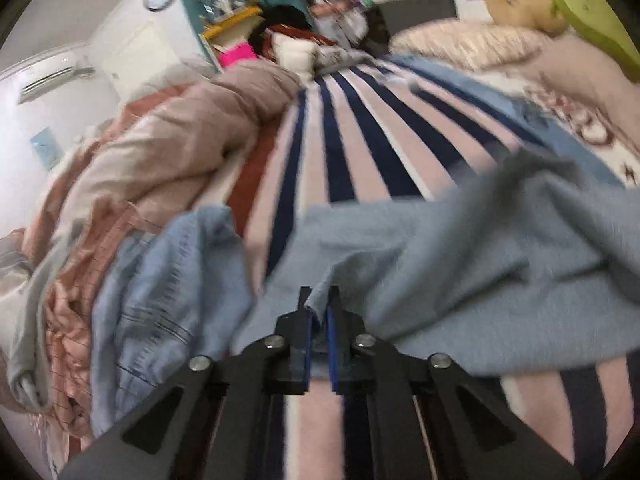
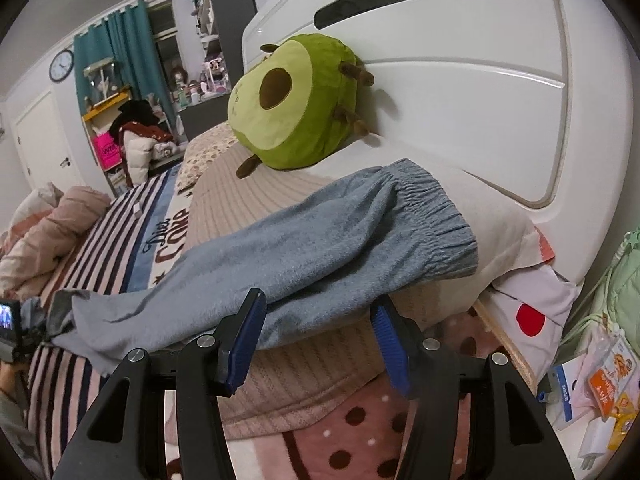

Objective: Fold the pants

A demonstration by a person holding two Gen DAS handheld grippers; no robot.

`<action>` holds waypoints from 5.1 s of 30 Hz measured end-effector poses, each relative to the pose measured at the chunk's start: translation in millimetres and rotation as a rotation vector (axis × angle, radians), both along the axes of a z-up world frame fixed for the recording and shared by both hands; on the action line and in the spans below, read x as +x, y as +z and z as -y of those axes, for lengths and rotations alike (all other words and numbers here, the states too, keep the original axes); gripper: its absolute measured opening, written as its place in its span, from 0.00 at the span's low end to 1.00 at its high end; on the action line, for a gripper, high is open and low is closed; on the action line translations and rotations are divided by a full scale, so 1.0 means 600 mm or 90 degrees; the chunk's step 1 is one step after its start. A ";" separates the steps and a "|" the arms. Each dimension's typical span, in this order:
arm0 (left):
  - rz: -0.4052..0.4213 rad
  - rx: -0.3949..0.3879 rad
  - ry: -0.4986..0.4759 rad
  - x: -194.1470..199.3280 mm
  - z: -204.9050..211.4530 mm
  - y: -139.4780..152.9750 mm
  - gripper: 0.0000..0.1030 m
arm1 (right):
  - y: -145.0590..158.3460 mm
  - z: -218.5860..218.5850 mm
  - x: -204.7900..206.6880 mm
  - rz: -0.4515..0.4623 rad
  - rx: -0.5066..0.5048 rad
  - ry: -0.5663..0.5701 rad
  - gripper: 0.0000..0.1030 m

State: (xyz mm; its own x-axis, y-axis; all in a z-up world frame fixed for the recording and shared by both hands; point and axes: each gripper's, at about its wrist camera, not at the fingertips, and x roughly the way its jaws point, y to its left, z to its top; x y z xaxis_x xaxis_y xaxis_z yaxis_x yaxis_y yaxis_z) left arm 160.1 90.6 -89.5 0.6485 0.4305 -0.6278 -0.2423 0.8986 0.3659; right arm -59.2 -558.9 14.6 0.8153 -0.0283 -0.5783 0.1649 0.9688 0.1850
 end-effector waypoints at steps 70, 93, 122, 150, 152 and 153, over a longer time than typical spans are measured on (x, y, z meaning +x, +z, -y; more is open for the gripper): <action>-0.008 -0.228 -0.297 0.055 0.115 0.036 0.70 | 0.010 -0.284 0.193 -0.082 -0.229 0.302 0.69; -0.014 -0.229 -0.302 0.058 0.131 0.019 0.70 | -0.108 -0.407 0.299 -0.247 -0.435 0.495 0.00; -0.013 -0.228 -0.296 0.060 0.125 0.017 0.70 | -0.095 -0.419 0.281 -0.282 -0.493 0.531 0.00; 0.009 -0.241 -0.304 0.049 0.130 0.028 0.80 | 0.038 -0.190 0.187 -0.150 -0.196 0.148 0.67; 0.017 -0.246 -0.308 0.044 0.134 0.033 0.80 | 0.047 -0.138 0.138 -0.137 -0.138 0.090 0.69; 0.022 -0.250 -0.311 0.041 0.137 0.036 0.80 | 0.048 -0.117 0.117 -0.134 -0.118 0.063 0.69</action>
State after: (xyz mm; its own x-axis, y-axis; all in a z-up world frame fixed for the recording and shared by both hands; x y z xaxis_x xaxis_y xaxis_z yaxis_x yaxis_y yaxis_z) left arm 184.7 8.4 -68.2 0.7348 -0.1790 -0.6543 0.2239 0.9745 -0.0152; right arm 11.2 -488.8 43.2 0.6826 -0.0752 -0.7269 0.0835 0.9962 -0.0246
